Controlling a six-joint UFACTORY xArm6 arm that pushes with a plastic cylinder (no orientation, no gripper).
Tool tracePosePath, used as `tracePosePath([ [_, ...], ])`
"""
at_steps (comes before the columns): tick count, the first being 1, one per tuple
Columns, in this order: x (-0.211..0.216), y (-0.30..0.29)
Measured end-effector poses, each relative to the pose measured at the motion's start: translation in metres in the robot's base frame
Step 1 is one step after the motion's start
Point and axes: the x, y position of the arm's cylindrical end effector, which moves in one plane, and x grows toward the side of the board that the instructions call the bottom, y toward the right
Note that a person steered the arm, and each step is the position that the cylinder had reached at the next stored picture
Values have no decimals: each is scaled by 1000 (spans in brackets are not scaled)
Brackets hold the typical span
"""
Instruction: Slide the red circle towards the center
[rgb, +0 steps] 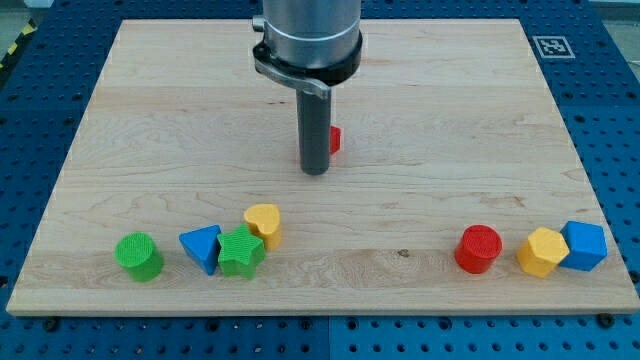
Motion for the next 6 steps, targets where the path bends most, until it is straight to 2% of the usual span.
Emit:
tracePosePath([
  [1,4,-1],
  [4,109,46],
  [6,159,128],
])
